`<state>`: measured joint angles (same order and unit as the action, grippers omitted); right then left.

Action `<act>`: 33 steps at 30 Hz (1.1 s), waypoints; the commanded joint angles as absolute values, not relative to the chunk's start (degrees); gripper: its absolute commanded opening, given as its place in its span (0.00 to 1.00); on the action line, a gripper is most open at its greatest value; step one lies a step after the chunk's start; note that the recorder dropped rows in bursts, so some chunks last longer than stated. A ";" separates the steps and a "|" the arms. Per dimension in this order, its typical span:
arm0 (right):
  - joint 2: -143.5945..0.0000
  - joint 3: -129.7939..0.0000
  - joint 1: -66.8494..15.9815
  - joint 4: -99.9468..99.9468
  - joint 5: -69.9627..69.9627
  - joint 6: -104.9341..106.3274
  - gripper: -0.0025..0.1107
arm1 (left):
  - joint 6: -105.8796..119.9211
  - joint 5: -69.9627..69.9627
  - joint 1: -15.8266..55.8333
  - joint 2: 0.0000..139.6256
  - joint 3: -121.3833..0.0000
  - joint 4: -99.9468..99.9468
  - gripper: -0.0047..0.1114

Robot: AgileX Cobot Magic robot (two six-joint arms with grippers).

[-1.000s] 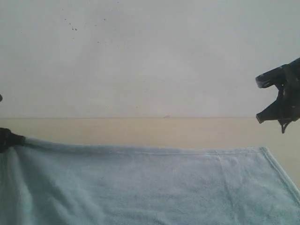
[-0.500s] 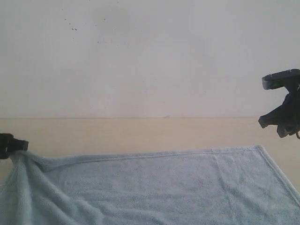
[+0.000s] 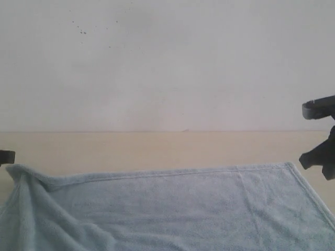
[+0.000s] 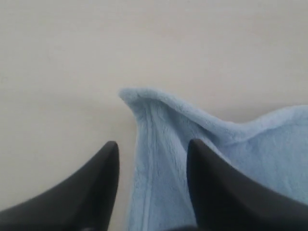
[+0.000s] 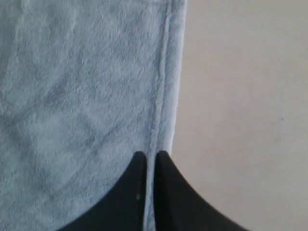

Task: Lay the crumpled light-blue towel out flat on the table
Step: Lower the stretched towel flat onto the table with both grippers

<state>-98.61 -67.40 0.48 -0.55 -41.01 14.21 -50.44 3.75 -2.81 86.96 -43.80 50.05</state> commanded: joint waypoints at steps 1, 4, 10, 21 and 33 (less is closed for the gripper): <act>-96.53 -59.74 0.48 1.53 -37.57 14.53 0.02 | -50.02 5.18 -1.04 80.48 -35.55 48.40 0.39; -96.41 -56.06 0.48 2.69 -37.46 15.25 0.02 | -50.54 6.05 2.32 76.82 -32.50 46.79 0.39; -96.41 -49.22 0.48 10.14 -34.55 20.40 0.02 | -47.98 16.14 10.31 72.96 -29.83 41.45 0.39; -96.54 -44.62 0.48 14.47 -31.65 24.09 0.02 | -43.90 17.57 12.59 71.43 -24.74 34.29 0.39; -96.54 -38.89 0.48 14.15 -26.59 24.09 0.02 | -41.08 17.67 12.59 71.43 -24.74 31.88 0.39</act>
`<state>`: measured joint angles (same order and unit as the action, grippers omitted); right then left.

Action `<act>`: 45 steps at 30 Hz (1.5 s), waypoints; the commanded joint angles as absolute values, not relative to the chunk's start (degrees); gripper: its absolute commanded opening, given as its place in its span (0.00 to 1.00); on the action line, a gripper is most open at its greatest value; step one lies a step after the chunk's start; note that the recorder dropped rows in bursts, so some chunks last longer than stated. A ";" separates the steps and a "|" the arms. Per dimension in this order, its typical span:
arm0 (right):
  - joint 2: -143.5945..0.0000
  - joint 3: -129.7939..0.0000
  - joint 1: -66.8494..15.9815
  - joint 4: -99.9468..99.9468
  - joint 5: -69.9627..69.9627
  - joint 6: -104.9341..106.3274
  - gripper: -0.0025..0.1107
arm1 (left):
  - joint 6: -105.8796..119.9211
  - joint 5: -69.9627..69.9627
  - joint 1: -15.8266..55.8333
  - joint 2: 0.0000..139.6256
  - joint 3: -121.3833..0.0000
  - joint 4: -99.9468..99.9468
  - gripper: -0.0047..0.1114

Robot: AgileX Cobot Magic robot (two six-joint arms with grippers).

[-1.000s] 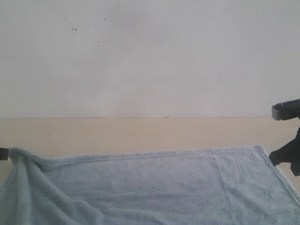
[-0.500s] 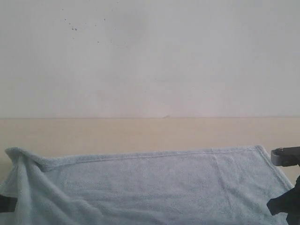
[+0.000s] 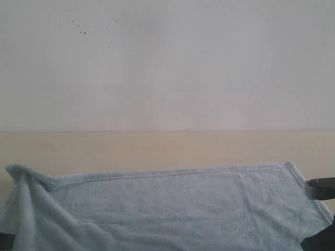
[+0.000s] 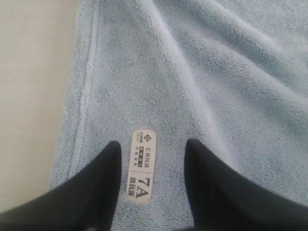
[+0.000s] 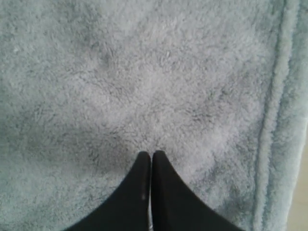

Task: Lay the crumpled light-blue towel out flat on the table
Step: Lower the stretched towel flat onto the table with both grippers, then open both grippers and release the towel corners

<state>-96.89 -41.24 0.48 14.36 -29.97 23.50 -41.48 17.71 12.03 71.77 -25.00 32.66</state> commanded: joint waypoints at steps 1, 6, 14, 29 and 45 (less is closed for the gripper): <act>-96.54 -38.59 0.48 14.15 -26.14 24.09 0.02 | -41.08 17.53 12.59 71.43 -24.74 31.88 0.39; -96.54 -37.90 0.48 12.18 -27.12 23.02 0.02 | -41.08 17.40 12.59 71.43 -24.74 31.88 0.39; -96.54 -35.38 0.48 1.33 -32.07 10.52 0.02 | -41.08 18.50 12.59 71.43 -24.74 31.88 0.39; -85.14 -31.98 0.48 -11.19 -32.48 -3.05 0.02 | -41.08 18.85 12.59 71.43 -24.74 31.30 0.39; -63.99 -31.98 0.48 16.79 -22.85 20.74 0.02 | -39.29 11.00 12.73 68.01 -24.74 29.68 0.39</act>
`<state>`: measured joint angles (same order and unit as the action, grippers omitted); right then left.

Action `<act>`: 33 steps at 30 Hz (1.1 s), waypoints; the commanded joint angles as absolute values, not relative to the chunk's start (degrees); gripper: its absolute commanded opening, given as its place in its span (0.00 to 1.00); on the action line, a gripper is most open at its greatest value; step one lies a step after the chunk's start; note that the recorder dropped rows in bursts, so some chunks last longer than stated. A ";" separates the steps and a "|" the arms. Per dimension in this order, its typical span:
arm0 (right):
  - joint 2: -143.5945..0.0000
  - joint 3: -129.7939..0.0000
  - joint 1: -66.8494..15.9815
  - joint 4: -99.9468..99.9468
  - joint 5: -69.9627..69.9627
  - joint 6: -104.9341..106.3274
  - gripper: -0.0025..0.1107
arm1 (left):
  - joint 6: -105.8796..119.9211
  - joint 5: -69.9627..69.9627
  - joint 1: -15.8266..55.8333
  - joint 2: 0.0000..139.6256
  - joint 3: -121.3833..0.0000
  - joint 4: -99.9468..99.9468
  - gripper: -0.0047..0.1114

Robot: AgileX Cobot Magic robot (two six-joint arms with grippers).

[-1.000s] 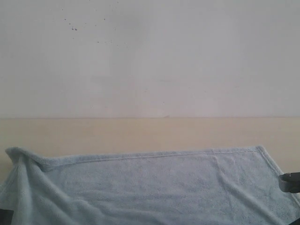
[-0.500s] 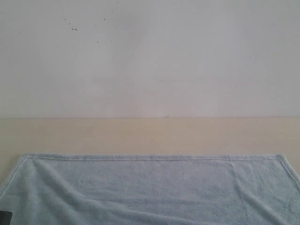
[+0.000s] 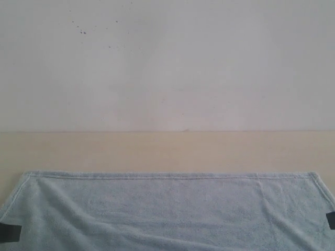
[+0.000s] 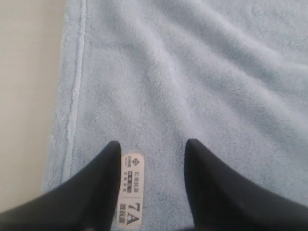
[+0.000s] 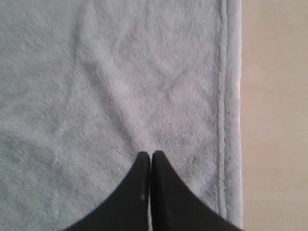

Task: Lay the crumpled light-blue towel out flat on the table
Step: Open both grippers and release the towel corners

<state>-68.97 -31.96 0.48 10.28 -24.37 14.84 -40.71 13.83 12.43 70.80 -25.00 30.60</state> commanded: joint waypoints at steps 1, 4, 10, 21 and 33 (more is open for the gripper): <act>-62.77 -31.98 0.48 18.23 -22.60 22.32 0.02 | -38.86 10.54 12.73 66.94 -24.74 29.54 0.39; -59.56 -31.98 0.48 23.02 -22.33 26.33 0.02 | -38.51 10.10 12.73 62.96 -24.74 29.27 0.39; -50.66 -28.28 -4.26 33.68 -19.08 37.89 0.02 | -38.66 6.69 12.73 54.70 -20.65 27.82 0.39; -37.90 -21.66 -8.01 35.21 -18.31 36.87 0.02 | -38.90 13.85 12.73 50.76 -20.05 27.41 0.08; -37.90 -21.66 -8.01 35.21 -17.99 36.73 0.02 | -37.58 17.42 12.73 58.93 -20.05 26.03 0.08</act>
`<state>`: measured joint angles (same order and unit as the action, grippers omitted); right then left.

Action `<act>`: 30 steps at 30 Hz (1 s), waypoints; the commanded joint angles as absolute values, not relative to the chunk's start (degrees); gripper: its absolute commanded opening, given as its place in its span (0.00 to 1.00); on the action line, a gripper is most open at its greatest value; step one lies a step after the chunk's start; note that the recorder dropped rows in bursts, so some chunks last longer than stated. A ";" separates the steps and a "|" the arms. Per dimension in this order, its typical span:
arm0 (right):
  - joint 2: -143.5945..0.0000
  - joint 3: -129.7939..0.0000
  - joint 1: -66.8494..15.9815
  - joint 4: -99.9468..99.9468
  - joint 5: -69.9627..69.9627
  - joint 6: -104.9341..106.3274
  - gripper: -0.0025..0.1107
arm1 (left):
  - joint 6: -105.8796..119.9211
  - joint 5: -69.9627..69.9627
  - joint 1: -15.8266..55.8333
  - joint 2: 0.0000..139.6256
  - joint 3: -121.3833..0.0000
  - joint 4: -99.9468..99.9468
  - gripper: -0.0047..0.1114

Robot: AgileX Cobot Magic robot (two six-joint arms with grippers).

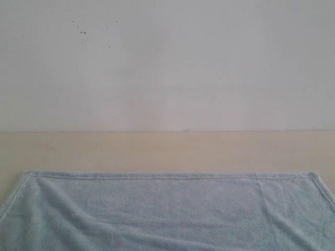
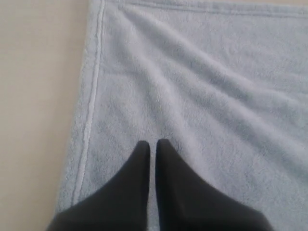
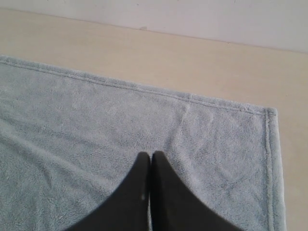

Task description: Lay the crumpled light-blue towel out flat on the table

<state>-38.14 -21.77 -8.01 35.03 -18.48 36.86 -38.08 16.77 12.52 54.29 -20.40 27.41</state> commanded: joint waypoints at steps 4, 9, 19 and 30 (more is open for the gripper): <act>-37.90 -21.66 -8.01 35.21 -17.76 36.73 0.02 | -37.58 17.42 12.73 66.87 -20.05 25.26 0.08; -37.90 -21.66 -8.01 35.21 -17.30 36.60 0.02 | -37.58 15.55 12.73 75.76 -20.05 24.85 0.08; -37.90 -21.66 -8.01 35.21 -16.92 36.83 0.02 | -37.58 13.53 12.62 86.02 -20.05 26.35 0.08; -37.90 -21.66 -8.15 35.21 -16.93 36.83 0.02 | -52.00 23.92 12.62 84.07 -20.24 36.76 0.08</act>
